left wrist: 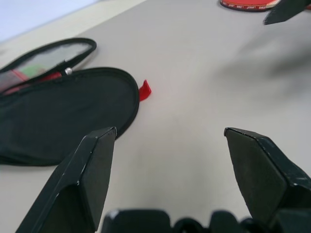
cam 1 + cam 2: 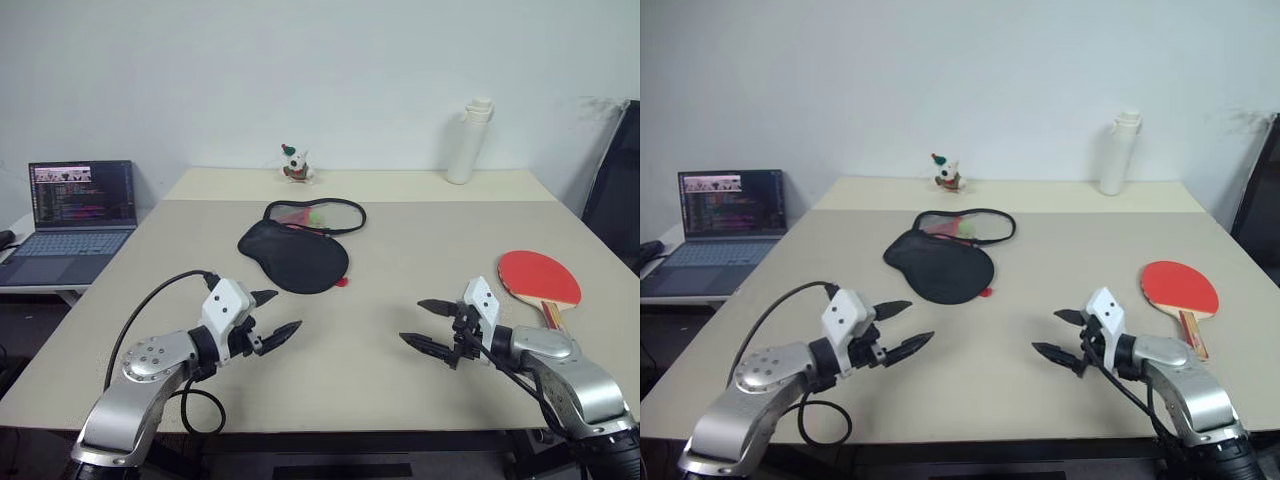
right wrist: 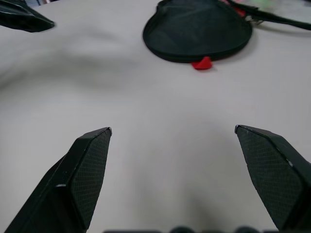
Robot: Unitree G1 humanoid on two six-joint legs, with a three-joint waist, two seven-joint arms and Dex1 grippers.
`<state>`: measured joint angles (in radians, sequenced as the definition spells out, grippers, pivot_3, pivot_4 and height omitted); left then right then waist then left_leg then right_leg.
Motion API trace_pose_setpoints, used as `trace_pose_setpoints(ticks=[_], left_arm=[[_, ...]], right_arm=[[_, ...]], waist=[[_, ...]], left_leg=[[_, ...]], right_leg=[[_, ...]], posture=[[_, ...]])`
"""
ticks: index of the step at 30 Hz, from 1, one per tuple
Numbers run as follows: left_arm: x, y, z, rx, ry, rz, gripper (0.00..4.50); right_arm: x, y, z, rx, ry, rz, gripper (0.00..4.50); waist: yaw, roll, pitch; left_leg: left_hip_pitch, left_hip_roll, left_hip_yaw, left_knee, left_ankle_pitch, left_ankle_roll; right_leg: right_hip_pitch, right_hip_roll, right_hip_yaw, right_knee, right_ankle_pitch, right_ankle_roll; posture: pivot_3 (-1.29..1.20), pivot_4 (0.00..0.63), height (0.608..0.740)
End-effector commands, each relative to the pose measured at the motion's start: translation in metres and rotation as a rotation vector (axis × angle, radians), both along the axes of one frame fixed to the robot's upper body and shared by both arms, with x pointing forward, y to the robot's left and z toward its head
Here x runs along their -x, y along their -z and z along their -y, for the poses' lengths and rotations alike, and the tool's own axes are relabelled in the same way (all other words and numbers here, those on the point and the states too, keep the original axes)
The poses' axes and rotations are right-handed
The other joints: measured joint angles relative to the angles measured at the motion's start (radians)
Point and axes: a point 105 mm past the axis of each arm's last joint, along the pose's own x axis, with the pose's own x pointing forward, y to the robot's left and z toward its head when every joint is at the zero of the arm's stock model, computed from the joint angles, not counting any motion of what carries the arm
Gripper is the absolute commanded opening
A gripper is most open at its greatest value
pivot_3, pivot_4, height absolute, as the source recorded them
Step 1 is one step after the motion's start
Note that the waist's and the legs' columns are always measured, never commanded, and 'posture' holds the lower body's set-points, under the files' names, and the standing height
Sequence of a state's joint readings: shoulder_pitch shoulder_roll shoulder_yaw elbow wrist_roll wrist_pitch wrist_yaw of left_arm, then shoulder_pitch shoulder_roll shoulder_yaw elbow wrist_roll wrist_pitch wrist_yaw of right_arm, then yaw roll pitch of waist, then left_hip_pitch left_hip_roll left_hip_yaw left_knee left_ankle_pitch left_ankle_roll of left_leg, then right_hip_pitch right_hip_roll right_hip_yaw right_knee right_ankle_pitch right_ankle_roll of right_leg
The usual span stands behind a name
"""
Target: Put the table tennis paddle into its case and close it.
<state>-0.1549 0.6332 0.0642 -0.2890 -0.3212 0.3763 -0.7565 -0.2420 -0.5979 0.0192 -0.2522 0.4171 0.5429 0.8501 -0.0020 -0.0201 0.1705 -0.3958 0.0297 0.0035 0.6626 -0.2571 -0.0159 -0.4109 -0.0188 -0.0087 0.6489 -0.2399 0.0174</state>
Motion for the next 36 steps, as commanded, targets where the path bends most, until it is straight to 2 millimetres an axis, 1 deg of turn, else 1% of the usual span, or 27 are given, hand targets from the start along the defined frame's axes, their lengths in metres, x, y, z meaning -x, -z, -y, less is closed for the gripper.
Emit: trace_pose_setpoints(ticks=[1,2,5,6,9,14,16,18,20,24,26,29,33,36], left_arm=[[-0.008,-0.006,0.005,0.005,0.023,0.051,3.9],[-0.011,-0.005,0.006,0.008,0.024,0.056,3.9],[-0.021,-0.008,0.009,0.024,0.015,0.079,4.47],[-0.023,-0.009,0.011,0.025,0.023,0.083,4.49],[-0.029,-0.006,0.015,0.005,0.078,0.082,4.49],[-0.043,-0.008,0.01,-0.004,0.094,0.103,4.49],[-0.048,-0.008,0.006,-0.025,0.088,0.104,4.49],[-0.052,-0.007,-0.003,-0.048,0.077,0.1,4.49],[-0.063,-0.003,-0.008,-0.052,0.05,0.083,4.49],[-0.073,0.002,-0.011,-0.069,0.079,0.053,4.49],[-0.082,0.008,-0.008,-0.113,0.106,0.032,4.49],[-0.098,0.009,-0.005,-0.169,0.118,0.025,4.49],[-0.107,0.014,-0.006,-0.214,0.128,0.008,4.49],[-0.113,0.018,-0.001,-0.236,0.13,-0.004,4.49]], right_arm=[[0.001,-0.02,0.01,0.021,0.024,0.063,4.47],[0.001,-0.02,0.014,0.032,0.038,0.067,4.47],[0.003,-0.023,0.021,0.052,0.069,0.072,4.5],[0.005,-0.025,0.021,0.052,0.067,0.072,4.5],[0.013,-0.026,0.023,0.065,0.073,0.066,4.5],[0.022,-0.024,0.017,0.055,0.081,0.054,4.5],[0.018,-0.025,0.017,0.037,0.091,0.058,4.5],[0.014,-0.027,0.011,0.021,0.087,0.067,4.5],[0.009,-0.026,0.008,-0.001,0.088,0.069,4.5],[0.011,-0.03,-0.004,-0.01,0.048,0.078,4.5],[0.008,-0.033,-0.002,-0.011,0.055,0.088,4.5],[0.008,-0.041,-0.004,-0.033,0.041,0.104,4.5],[0.008,-0.044,-0.013,-0.039,0.034,0.117,4.5],[0.009,-0.044,-0.015,-0.043,0.033,0.119,4.5]], waist=[[0.0,0.0,0.0],[0.0,0.0,0.0],[0.001,-0.001,0.0],[0.001,-0.001,0.0],[0.001,-0.001,0.0],[0.001,-0.001,0.0],[0.0,-0.001,0.0],[-0.001,-0.001,0.0],[-0.001,-0.001,0.0],[0.0,-0.001,0.0],[0.002,-0.002,0.001],[0.006,-0.004,0.002],[0.003,-0.006,0.003],[0.001,-0.006,0.003]], left_leg=[[0.0,0.0,0.0,0.0,0.0,0.0],[0.0,-0.001,0.0,0.001,0.0,0.0],[0.0,-0.001,0.001,0.001,0.0,0.0],[0.0,-0.001,0.001,0.001,0.0,0.0],[-0.001,-0.001,0.001,0.0,0.0,0.0],[-0.001,-0.001,0.001,0.0,0.0,0.0],[0.0,-0.001,0.001,0.0,0.0,0.0],[0.0,-0.001,0.002,0.001,0.0,0.0],[0.001,-0.001,0.002,0.0,0.0,0.0],[-0.001,-0.002,0.002,0.001,0.0,0.0],[-0.001,-0.002,0.002,0.0,0.0,0.0],[-0.003,-0.003,0.002,0.001,0.0,0.0],[-0.003,-0.003,0.003,0.001,0.0,0.0],[-0.003,-0.003,0.004,0.001,0.0,0.0]], right_leg=[[0.0,0.0,0.0,0.0,0.0,0.0],[0.001,0.0,0.0,0.0,0.0,0.0],[0.001,0.0,0.0,0.0,0.0,0.001],[0.001,0.0,-0.001,0.0,0.0,0.0],[0.0,0.0,-0.001,0.0,0.0,0.0],[0.0,0.0,-0.001,0.0,0.0,0.0],[0.0,0.0,-0.001,0.0,0.0,0.0],[0.0,0.001,-0.001,0.0,0.0,0.001],[0.0,0.001,-0.001,0.0,0.0,0.0],[0.0,0.001,-0.002,0.0,0.0,0.0],[0.0,0.001,-0.002,-0.001,0.0,0.0],[0.0,0.001,-0.003,-0.001,0.0,0.001],[0.0,0.001,-0.003,-0.001,0.001,0.001],[-0.001,0.001,-0.003,-0.001,0.0,0.001]], posture=[[0.0,0.15,0.74],[0.0,0.15,0.74],[0.0,0.15,0.74],[0.0,0.15,0.74],[0.0,0.15,0.74],[0.0,0.15,0.74],[0.0,0.15,0.74],[0.0,0.15,0.74],[0.0,0.15,0.74],[0.0,0.15,0.74],[0.0,0.15,0.74],[0.0,0.15,0.74],[0.0,0.15,0.74],[0.0,0.15,0.74]])
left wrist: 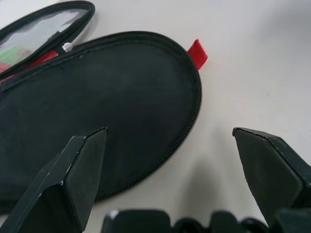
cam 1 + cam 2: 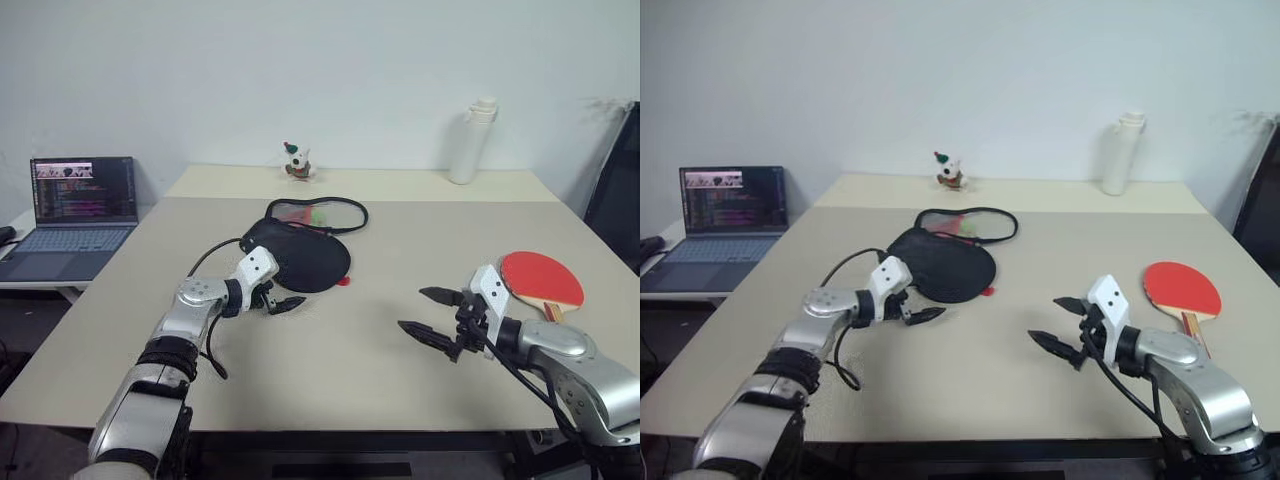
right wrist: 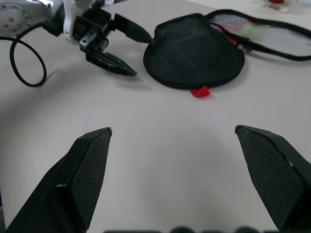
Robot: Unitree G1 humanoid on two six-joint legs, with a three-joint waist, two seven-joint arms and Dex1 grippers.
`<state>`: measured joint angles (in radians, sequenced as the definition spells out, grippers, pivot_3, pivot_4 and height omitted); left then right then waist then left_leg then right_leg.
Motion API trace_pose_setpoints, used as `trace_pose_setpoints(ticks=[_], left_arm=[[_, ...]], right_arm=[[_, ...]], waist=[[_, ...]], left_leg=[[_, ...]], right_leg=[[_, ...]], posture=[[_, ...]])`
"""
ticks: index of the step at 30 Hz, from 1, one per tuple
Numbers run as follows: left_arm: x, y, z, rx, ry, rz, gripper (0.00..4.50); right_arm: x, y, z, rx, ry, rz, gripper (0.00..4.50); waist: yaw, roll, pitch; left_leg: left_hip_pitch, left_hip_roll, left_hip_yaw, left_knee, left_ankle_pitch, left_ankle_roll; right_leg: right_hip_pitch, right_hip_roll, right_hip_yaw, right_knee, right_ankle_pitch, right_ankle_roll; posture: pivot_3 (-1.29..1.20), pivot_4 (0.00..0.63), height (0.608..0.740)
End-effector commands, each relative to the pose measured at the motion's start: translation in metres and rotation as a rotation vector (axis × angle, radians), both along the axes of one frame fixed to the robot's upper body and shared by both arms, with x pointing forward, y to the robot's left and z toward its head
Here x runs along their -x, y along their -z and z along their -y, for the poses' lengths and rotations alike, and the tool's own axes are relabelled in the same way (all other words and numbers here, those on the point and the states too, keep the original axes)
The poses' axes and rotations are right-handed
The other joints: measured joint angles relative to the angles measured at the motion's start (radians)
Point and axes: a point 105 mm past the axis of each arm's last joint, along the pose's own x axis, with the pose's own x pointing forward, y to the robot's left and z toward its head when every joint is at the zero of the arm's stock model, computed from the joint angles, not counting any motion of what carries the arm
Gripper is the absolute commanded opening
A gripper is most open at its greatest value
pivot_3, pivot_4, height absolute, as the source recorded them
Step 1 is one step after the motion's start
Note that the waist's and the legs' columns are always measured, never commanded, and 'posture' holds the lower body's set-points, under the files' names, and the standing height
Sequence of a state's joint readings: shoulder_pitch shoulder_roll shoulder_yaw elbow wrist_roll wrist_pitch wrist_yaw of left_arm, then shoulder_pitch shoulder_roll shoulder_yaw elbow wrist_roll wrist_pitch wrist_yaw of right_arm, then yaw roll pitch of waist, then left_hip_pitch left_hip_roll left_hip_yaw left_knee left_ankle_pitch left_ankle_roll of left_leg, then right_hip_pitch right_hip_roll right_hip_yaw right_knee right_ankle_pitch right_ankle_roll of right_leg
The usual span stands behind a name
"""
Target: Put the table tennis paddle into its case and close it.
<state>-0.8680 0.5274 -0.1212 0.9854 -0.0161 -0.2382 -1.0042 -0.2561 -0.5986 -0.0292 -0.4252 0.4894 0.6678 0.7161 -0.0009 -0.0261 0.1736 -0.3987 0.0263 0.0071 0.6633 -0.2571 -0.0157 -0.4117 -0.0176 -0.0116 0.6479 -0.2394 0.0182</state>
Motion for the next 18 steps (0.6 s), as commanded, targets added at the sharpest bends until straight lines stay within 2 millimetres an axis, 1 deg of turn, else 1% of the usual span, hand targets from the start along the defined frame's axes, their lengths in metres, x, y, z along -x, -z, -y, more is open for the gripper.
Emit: trace_pose_setpoints(ticks=[1,10,13,18], left_arm=[[-0.006,-0.002,0.008,-0.041,0.023,0.015,4.49],[-0.008,0.012,0.007,-0.082,0.007,-0.045,4.49],[-0.007,0.016,0.006,-0.078,0.004,-0.061,3.89],[-0.005,0.021,0.005,-0.058,-0.008,-0.091,2.14]], right_arm=[[0.005,-0.011,-0.007,-0.01,-0.026,0.045,4.5],[0.006,-0.014,-0.002,-0.005,0.01,0.058,4.5],[0.006,-0.015,0.0,-0.01,0.024,0.061,4.5],[0.005,-0.018,0.005,-0.016,0.054,0.07,4.5]], waist=[[0.0,0.0,0.0],[-0.001,-0.001,0.0],[-0.001,-0.001,0.0],[-0.001,-0.001,0.0]], left_leg=[[0.0,0.0,0.0,0.0,0.0,0.0],[0.0,0.0,0.0,0.001,0.0,0.0],[0.0,0.0,0.0,0.001,0.0,0.0],[0.001,0.0,0.0,0.002,0.0,0.0]], right_leg=[[0.0,0.0,0.0,0.0,0.0,0.0],[0.0,0.0,0.0,0.002,0.0,0.0],[0.0,0.0,0.0,0.002,0.0,0.0],[0.0,0.0,0.0,0.005,0.0,0.0]], posture=[[0.0,0.15,0.74],[0.0,0.15,0.74],[0.0,0.15,0.74],[0.0,0.15,0.74]])
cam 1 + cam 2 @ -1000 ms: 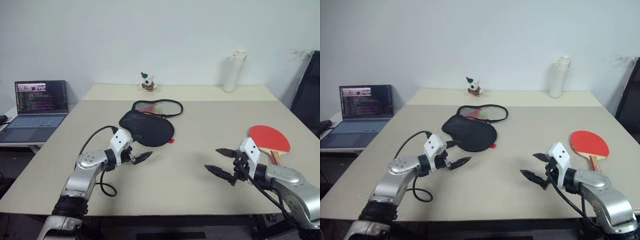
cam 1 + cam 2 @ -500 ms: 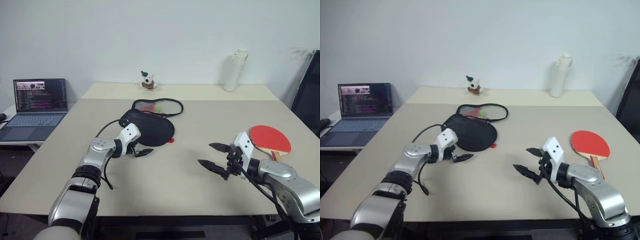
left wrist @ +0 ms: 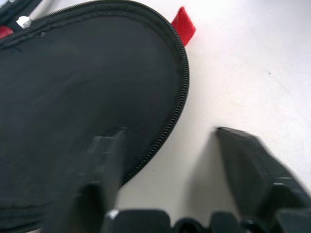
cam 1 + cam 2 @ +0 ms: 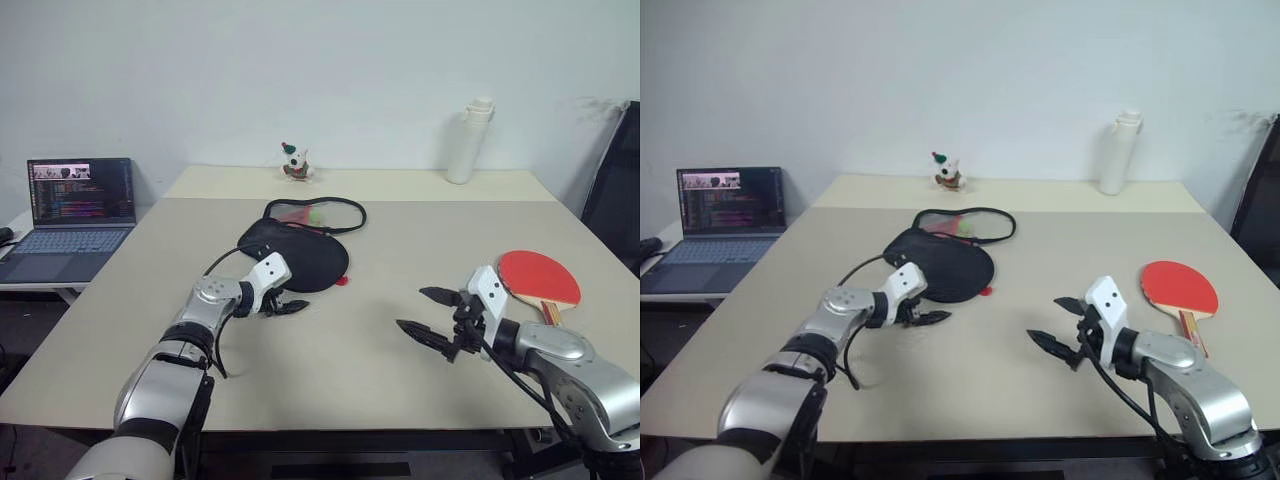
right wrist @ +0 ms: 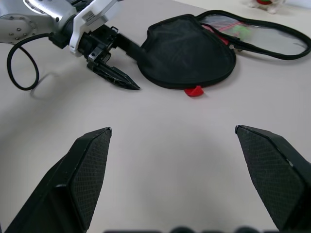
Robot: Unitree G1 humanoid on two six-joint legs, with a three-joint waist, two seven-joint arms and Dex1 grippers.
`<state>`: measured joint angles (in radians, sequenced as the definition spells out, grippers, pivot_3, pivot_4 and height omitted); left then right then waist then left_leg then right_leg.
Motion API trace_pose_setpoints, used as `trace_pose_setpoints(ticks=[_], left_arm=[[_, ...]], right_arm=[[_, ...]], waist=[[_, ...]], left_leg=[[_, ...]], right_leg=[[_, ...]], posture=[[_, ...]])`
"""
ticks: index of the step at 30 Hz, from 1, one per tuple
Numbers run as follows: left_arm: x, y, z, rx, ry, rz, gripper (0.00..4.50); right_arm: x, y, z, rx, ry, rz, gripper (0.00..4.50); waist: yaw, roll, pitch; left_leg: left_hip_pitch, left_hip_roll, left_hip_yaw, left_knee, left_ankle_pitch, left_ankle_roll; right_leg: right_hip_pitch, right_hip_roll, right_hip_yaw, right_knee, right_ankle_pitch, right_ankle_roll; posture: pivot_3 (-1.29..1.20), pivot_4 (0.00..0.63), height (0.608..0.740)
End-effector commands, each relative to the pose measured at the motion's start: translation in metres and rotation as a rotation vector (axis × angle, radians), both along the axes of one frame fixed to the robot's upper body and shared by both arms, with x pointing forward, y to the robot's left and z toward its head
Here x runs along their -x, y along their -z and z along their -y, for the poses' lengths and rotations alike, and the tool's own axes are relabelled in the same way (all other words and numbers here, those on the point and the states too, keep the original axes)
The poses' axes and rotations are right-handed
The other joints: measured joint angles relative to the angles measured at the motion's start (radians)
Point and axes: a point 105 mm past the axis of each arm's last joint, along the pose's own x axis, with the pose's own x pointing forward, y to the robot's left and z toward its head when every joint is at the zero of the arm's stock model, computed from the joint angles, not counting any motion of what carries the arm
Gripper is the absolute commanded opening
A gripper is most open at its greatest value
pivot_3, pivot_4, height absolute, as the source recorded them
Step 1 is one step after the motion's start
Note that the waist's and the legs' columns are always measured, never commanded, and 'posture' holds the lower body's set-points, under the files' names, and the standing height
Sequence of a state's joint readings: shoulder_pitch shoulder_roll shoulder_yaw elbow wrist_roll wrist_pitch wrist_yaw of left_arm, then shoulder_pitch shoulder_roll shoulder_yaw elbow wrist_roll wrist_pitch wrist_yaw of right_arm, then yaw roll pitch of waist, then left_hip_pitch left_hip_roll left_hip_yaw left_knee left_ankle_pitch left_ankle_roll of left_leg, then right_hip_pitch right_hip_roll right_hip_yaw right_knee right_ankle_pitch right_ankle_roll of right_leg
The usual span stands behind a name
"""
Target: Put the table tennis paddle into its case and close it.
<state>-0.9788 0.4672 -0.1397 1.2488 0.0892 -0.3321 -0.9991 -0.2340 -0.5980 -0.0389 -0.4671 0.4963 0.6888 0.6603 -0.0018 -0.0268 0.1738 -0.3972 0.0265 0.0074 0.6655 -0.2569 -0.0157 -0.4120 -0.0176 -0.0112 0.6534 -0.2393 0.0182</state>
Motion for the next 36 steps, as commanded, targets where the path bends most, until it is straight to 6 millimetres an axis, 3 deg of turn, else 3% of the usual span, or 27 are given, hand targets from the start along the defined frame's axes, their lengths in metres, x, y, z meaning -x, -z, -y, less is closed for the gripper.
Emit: trace_pose_setpoints(ticks=[1,6,13,22,25,29,33,36], left_arm=[[-0.001,0.0,-0.005,0.015,-0.028,-0.015,1.82],[-0.002,-0.003,-0.005,0.064,-0.049,-0.014,0.03],[0.001,-0.01,0.024,0.17,0.033,-0.021,0.03],[0.022,-0.02,0.108,0.401,0.112,-0.1,0.03],[0.014,-0.033,0.131,0.496,0.015,-0.099,0.03],[0.009,-0.044,0.149,0.557,-0.032,-0.104,0.03],[0.014,-0.045,0.154,0.577,-0.005,-0.156,0.03],[0.015,-0.043,0.148,0.557,-0.004,-0.158,0.99]], right_arm=[[0.003,-0.018,0.005,-0.016,0.017,0.065,4.5],[0.0,-0.022,0.012,-0.017,0.049,0.075,4.5],[0.0,-0.022,0.016,-0.016,0.07,0.077,4.5],[0.002,-0.021,0.025,-0.008,0.097,0.068,4.5],[0.003,-0.02,0.028,-0.003,0.103,0.064,4.5],[0.003,-0.02,0.029,0.0,0.102,0.064,4.5],[0.004,-0.02,0.028,0.001,0.1,0.063,4.5],[0.004,-0.019,0.028,-0.003,0.103,0.056,4.5]], waist=[[0.0,0.0,0.0],[-0.001,0.0,0.0],[0.0,0.0,0.0],[0.001,0.0,0.0],[0.003,-0.001,0.0],[-0.003,-0.001,0.001],[-0.006,-0.001,0.001],[-0.006,-0.001,0.001]], left_leg=[[0.001,0.0,0.0,0.0,0.0,0.0],[0.002,0.0,0.001,0.0,0.0,0.0],[0.001,0.0,0.001,0.0,0.0,0.0],[0.0,0.001,0.0,0.001,0.0,0.0],[0.0,0.001,-0.002,0.001,0.0,0.0],[0.0,-0.001,-0.002,0.002,0.0,0.0],[0.002,-0.001,-0.002,0.0,0.0,0.0],[0.002,0.0,-0.002,0.0,0.0,0.0]], right_leg=[[0.0,0.0,0.0,0.001,0.0,0.0],[0.0,0.0,0.001,0.003,0.0,0.0],[0.0,0.0,0.001,0.003,0.0,0.0],[0.0,-0.002,0.001,0.003,0.0,0.0],[0.0,-0.001,0.001,0.004,0.0,0.0],[0.0,-0.001,0.001,0.004,0.0,0.0],[0.0,0.002,0.002,0.004,-0.001,0.0],[0.0,0.003,0.001,0.004,-0.001,0.0]], posture=[[0.0,0.15,0.74],[0.0,0.15,0.74],[0.0,0.15,0.74],[0.0,0.15,0.74],[0.0,0.15,0.74],[0.0,0.15,0.74],[0.0,0.15,0.74],[0.0,0.15,0.74]])
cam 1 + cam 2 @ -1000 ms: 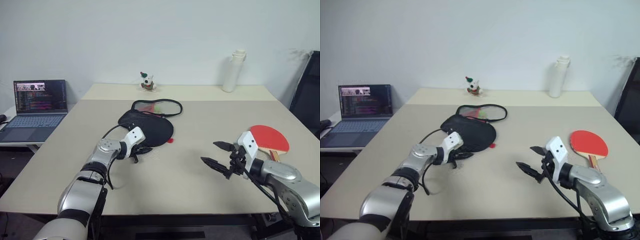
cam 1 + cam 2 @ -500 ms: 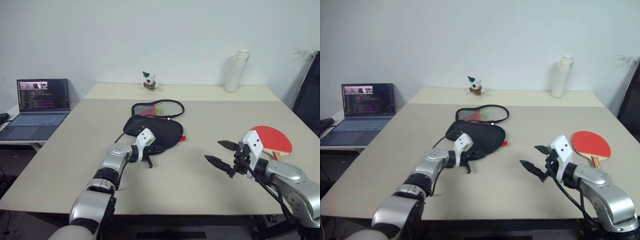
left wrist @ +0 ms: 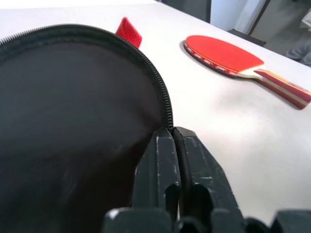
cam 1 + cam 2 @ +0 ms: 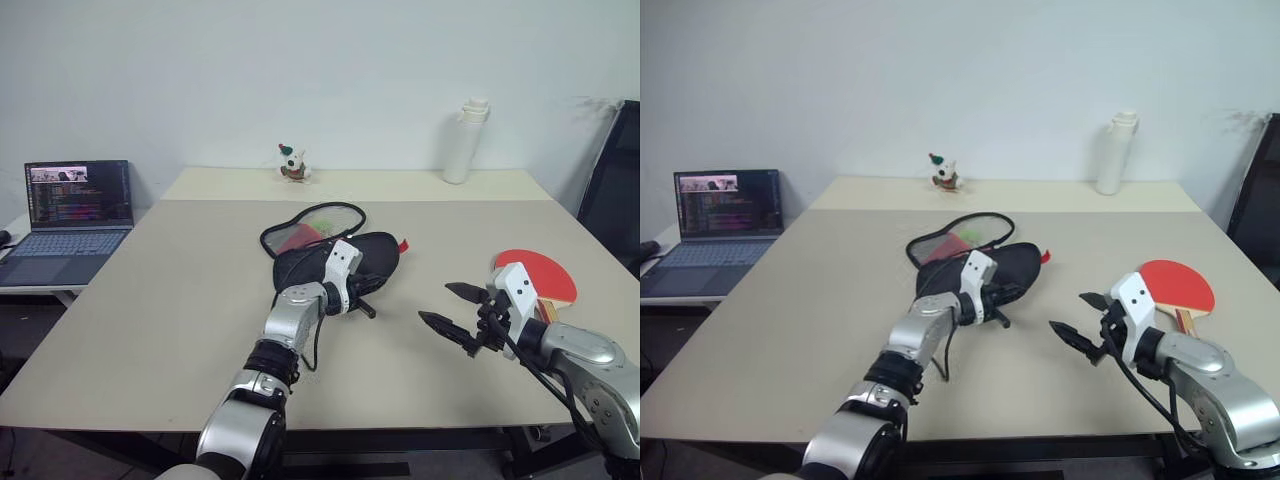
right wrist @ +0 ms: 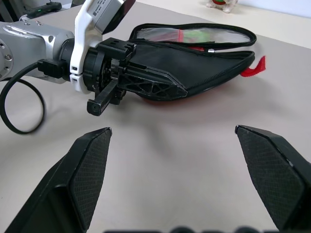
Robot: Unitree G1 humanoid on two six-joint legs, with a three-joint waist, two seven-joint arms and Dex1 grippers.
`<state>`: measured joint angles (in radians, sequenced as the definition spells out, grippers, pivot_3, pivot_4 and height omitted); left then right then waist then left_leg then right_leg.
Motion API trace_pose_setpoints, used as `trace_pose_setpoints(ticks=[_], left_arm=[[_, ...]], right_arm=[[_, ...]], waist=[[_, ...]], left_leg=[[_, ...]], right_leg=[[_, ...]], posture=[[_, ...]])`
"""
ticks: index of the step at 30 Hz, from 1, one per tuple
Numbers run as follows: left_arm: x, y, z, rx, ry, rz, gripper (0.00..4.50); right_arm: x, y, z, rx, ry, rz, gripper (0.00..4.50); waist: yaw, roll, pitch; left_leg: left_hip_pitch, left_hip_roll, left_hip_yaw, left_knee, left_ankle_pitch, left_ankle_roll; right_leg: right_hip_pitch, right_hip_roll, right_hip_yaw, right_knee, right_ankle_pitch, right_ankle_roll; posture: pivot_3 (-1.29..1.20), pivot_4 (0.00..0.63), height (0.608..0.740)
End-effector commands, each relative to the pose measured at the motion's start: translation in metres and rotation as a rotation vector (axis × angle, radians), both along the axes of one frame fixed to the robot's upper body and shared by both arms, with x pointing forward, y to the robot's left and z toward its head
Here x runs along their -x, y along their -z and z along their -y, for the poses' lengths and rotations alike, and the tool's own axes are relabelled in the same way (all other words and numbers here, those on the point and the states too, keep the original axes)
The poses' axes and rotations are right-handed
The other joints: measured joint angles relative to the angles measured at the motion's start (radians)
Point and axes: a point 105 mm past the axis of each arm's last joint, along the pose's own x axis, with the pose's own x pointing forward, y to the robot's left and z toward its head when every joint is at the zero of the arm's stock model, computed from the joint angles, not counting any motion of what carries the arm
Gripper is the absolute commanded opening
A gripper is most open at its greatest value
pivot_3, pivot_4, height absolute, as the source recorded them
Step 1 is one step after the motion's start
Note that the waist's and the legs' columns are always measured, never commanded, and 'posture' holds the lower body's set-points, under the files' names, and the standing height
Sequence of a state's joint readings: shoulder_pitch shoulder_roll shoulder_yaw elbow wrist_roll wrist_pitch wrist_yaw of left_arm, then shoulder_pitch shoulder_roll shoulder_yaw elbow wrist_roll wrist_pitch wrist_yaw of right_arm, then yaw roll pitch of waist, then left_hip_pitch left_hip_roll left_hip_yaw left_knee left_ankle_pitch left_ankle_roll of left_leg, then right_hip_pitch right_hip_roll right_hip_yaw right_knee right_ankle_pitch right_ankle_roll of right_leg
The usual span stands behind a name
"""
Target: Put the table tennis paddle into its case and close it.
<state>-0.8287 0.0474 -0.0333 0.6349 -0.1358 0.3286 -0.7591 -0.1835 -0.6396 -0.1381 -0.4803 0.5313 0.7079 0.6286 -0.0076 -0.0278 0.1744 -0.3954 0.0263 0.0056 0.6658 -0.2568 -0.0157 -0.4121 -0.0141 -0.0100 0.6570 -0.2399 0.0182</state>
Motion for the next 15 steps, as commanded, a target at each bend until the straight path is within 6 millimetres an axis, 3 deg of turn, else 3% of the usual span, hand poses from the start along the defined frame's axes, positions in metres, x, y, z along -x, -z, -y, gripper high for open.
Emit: trace_pose_setpoints(ticks=[1,5,8,11,15], left_arm=[[0.001,-0.017,-0.005,0.013,0.009,0.055,1.3],[0.002,-0.024,-0.012,0.026,-0.015,0.068,2.87],[0.014,-0.039,-0.025,0.054,0.048,0.108,3.94],[0.025,-0.051,-0.062,0.044,0.074,0.166,3.94],[0.019,-0.053,-0.101,-0.004,-0.011,0.19,3.94]], right_arm=[[0.004,-0.014,0.0,-0.002,-0.004,0.053,4.5],[0.001,-0.013,-0.001,-0.014,0.002,0.047,4.5],[-0.006,-0.014,-0.003,-0.036,0.02,0.036,4.5],[-0.024,-0.01,-0.009,-0.09,0.079,-0.014,4.5],[-0.041,-0.005,-0.013,-0.147,0.142,-0.068,4.5]], waist=[[0.0,0.0,0.0],[0.001,0.0,0.0],[0.001,0.0,0.0],[-0.018,0.0,0.0],[-0.018,0.0,0.0]], left_leg=[[0.0,0.0,0.0,0.0,0.0,0.0],[0.0,0.0,0.0,0.0,0.0,0.0],[0.0,0.0,-0.001,0.0,0.0,0.0],[0.001,0.001,-0.001,-0.001,0.0,0.0],[0.004,0.002,-0.002,-0.001,0.0,0.0]], right_leg=[[0.0,0.0,0.0,0.0,0.0,0.0],[0.0,0.0,0.001,0.0,0.0,0.0],[0.0,-0.001,0.001,0.0,0.0,0.0],[-0.001,0.0,0.003,0.001,0.0,0.0],[0.0,0.001,0.002,0.004,-0.001,-0.002]], posture=[[0.0,0.15,0.74],[0.0,0.15,0.74],[0.0,0.15,0.74],[0.0,0.15,0.74],[0.0,0.15,0.74]])
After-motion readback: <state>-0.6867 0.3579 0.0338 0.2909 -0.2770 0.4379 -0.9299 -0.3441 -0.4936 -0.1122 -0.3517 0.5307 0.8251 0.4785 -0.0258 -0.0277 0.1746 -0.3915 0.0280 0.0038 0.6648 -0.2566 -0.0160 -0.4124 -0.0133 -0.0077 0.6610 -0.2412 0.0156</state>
